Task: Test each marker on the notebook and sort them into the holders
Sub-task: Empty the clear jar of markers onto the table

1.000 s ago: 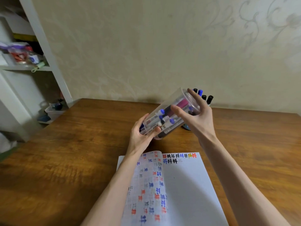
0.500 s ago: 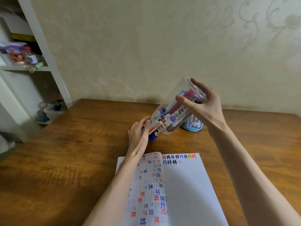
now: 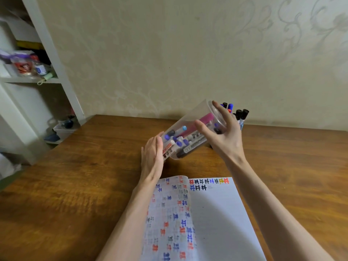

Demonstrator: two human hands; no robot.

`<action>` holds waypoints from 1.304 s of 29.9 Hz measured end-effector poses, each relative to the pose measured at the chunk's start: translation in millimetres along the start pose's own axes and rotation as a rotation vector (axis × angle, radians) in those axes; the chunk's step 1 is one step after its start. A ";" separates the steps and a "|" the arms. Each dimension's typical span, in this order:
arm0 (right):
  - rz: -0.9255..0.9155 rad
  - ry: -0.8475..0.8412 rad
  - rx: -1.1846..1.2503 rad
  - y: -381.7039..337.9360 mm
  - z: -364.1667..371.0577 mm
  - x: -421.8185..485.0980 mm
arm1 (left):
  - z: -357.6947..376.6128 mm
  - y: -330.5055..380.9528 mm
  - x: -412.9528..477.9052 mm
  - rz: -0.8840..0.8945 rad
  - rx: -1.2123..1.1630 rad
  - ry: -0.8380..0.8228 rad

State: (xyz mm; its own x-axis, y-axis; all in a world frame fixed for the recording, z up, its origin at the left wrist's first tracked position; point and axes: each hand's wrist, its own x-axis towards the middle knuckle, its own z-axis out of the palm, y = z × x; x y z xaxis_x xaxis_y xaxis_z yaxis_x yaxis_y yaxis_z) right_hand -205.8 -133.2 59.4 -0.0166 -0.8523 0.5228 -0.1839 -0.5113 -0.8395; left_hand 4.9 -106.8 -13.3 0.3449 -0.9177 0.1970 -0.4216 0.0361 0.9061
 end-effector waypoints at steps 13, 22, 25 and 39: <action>-0.061 0.104 -0.198 -10.9 -49.3 12.3 | 8.0 -9.2 5.8 0.158 0.323 -0.006; -0.070 0.071 -0.191 -2.1 -33.6 10.2 | 14.1 -11.6 2.9 0.183 0.552 -0.083; -0.069 0.091 -0.172 -1.2 -30.1 7.9 | 14.5 -15.1 3.7 0.198 0.574 -0.088; -0.166 0.090 -0.318 -22.1 -36.0 11.5 | 17.0 -10.4 3.0 0.169 0.530 -0.108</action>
State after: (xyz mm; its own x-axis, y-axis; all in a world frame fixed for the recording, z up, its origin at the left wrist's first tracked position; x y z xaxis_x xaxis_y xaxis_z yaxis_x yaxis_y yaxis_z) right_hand -237.3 -127.7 89.3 -0.0444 -0.7405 0.6706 -0.4870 -0.5701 -0.6617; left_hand -3.9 -116.7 -28.5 0.1604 -0.9526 0.2586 -0.8366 0.0079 0.5478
